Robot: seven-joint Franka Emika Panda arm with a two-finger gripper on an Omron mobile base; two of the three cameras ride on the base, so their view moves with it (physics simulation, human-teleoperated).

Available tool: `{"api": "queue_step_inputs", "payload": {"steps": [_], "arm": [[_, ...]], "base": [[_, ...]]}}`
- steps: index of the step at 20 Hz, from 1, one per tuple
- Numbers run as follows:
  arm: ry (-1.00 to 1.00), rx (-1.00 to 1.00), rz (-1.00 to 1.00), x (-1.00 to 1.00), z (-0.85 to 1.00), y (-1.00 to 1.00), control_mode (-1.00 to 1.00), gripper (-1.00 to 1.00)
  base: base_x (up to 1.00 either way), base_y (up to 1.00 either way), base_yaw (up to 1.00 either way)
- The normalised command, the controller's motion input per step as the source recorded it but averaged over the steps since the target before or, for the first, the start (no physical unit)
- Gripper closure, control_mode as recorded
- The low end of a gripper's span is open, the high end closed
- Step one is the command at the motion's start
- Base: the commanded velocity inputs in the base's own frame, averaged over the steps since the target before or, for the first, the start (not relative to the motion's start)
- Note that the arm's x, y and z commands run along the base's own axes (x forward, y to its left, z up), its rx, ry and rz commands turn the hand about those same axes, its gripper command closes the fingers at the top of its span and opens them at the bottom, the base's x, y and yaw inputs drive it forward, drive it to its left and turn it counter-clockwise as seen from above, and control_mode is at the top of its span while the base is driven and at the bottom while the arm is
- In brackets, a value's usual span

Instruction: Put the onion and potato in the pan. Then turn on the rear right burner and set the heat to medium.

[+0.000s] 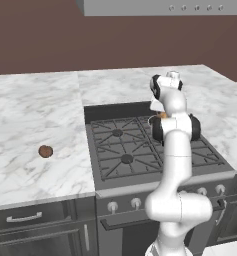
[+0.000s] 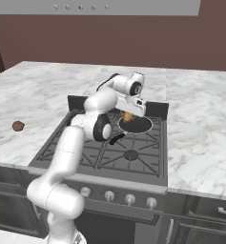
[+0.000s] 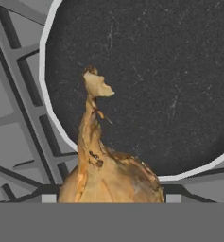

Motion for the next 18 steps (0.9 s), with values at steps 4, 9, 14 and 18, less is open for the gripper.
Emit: {"api": "queue_step_inputs", "payload": {"steps": [4, 9, 14, 18], "arm": [[0.03, 0.0, 0.0, 0.0, -0.06, 0.0, -1.0, 1.0], [0.07, 0.0, 0.0, 0.0, -0.14, 0.0, -1.0, 1.0], [0.04, 0.0, 0.0, 0.0, -0.32, 0.0, -1.0, 1.0], [0.01, 0.0, 0.0, 0.0, -0.07, 0.0, -1.0, 1.0]], "base": [[0.0, 0.0, 0.0], [0.0, 0.0, 0.0], [0.0, 0.0, 0.0], [0.0, 0.0, 0.0]]}}
